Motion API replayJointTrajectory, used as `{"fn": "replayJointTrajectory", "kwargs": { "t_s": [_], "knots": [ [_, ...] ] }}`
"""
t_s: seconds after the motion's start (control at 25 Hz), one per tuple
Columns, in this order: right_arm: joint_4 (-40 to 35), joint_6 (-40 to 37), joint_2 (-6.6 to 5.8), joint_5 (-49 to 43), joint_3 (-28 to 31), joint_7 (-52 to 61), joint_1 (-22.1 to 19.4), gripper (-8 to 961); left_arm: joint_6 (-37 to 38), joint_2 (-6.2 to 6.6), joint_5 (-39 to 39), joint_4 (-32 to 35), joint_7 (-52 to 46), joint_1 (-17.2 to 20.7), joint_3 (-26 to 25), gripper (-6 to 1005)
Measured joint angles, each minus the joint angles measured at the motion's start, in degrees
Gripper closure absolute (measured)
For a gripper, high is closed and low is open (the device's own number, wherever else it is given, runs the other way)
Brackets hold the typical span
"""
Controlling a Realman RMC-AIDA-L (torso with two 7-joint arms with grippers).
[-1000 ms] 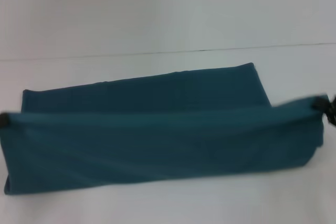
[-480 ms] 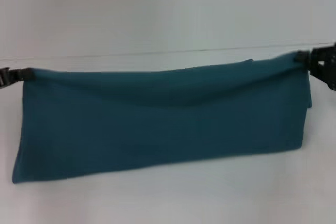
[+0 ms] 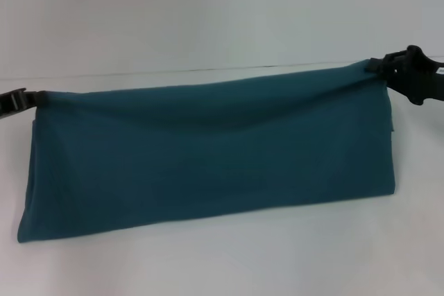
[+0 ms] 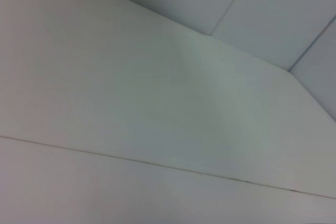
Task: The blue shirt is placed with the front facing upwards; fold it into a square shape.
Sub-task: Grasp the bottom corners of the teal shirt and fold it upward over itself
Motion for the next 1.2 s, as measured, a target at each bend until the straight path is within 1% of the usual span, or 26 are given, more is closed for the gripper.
{"fn": "replayJointTrajectory", "kwargs": {
  "t_s": [0.2,0.36,0.52,0.64,0.76,0.84,0.92,1.08,1.12,1.2],
  "knots": [
    [2.16,5.98,-0.02,-0.01,-1.64,-1.05,1.67,853,-4.19,0.06,0.08,2.77,-0.15,0.15,0.05,1000],
    [3.19,8.7,-0.15,-0.07,-3.12,-0.98,2.36,853,-5.39,0.13,0.05,3.97,-0.11,0.37,-0.19,980],
    [3.8,10.07,0.02,1.05,-2.9,-1.25,2.36,853,-6.03,-0.45,-0.31,3.57,0.28,0.52,-0.54,942],
    [3.85,10.57,0.13,3.53,-3.01,-1.8,2.2,852,-6.62,-0.8,-0.34,3.15,0.03,0.45,-0.61,912],
    [3.83,10.69,0.06,4.67,-3.21,-2.19,2.18,852,-7.07,-1.09,-0.37,2.51,-0.16,0.39,-0.63,883],
    [3.79,10.69,-0.07,4.68,-3.15,-2.67,2.21,732,-7.45,-1.13,-0.38,2.41,-0.21,0.41,-0.63,863],
    [3.47,10.69,-0.16,4.69,-3.18,-3.15,2.23,651,-8.34,-1.16,-0.37,2.4,-0.21,0.46,-0.63,844],
    [2.49,8.83,-0.21,5.47,-2.75,-7.23,1.07,489,-9.04,-1.23,-0.17,1.28,0.17,1.33,-0.54,699],
    [2.13,7.66,-0.19,6.42,-2.69,-9.63,0.24,442,-8.97,-1.38,-0.17,0.56,0.32,1.91,-0.44,662],
    [1.2,5.09,0.22,9.51,-2.68,-15.17,-1.64,347,-8.61,-2.22,-0.14,-1.89,1.01,3.72,0.0,599]
  ]
}}
